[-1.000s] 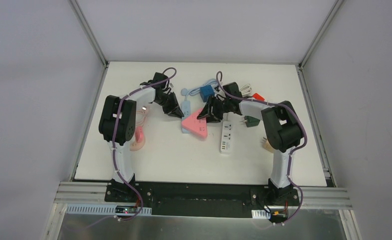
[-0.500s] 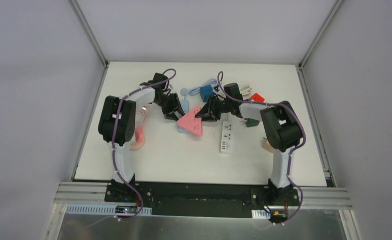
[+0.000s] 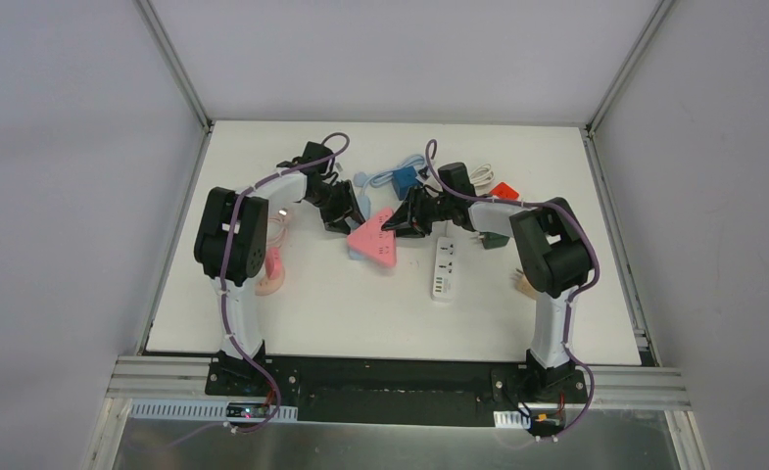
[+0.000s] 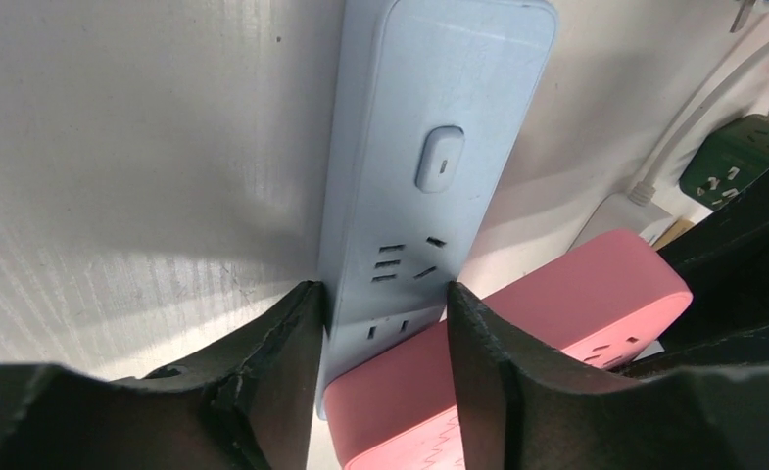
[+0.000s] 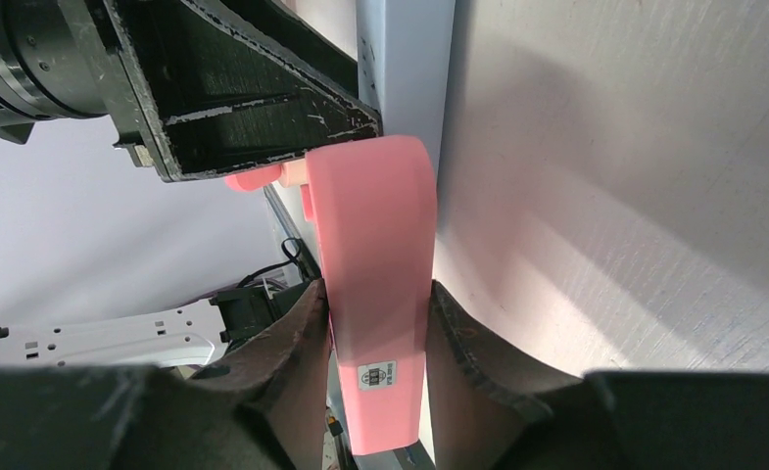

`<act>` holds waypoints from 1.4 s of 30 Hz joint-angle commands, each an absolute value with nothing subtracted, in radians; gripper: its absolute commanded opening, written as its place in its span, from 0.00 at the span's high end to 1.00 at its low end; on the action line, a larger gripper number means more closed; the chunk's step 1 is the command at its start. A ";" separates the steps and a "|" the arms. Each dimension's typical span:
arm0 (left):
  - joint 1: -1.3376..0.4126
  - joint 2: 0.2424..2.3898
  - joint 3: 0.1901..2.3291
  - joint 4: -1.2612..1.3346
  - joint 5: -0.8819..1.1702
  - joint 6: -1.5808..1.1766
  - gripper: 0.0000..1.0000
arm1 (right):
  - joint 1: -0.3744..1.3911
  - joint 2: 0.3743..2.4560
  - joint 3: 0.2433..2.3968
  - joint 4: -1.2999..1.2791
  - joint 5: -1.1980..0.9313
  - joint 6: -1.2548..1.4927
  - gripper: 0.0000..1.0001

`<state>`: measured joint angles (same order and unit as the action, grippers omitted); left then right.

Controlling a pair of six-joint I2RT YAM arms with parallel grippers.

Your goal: Pull the plug off the socket

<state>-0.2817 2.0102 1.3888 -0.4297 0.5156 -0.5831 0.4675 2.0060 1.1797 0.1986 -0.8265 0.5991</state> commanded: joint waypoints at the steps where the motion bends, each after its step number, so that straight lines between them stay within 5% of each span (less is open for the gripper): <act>1: -0.288 2.031 1.392 -0.472 0.498 -0.572 0.60 | 0.484 2.013 1.183 0.236 -0.838 0.598 0.96; 6: -0.288 2.038 1.352 -0.469 0.493 -0.586 0.75 | 0.497 2.043 1.191 0.303 -0.856 0.638 0.62; 12: -0.288 2.042 1.326 -0.475 0.481 -0.597 0.79 | 0.520 2.072 1.201 0.341 -0.874 0.649 0.50; 15: -0.288 2.043 1.325 -0.483 0.474 -0.600 0.81 | 0.519 2.081 1.190 0.391 -0.897 0.671 0.55; 20: -0.288 2.046 1.334 -0.507 0.460 -0.597 0.82 | 0.520 2.089 1.169 0.483 -0.930 0.706 1.00; 32: -0.290 2.054 1.355 -0.589 0.448 -0.545 0.81 | 0.497 2.090 1.250 0.402 -0.976 0.831 1.00; 42: -0.297 2.073 1.366 -0.603 0.445 -0.540 0.81 | 0.516 2.029 1.225 0.331 -0.975 0.516 1.00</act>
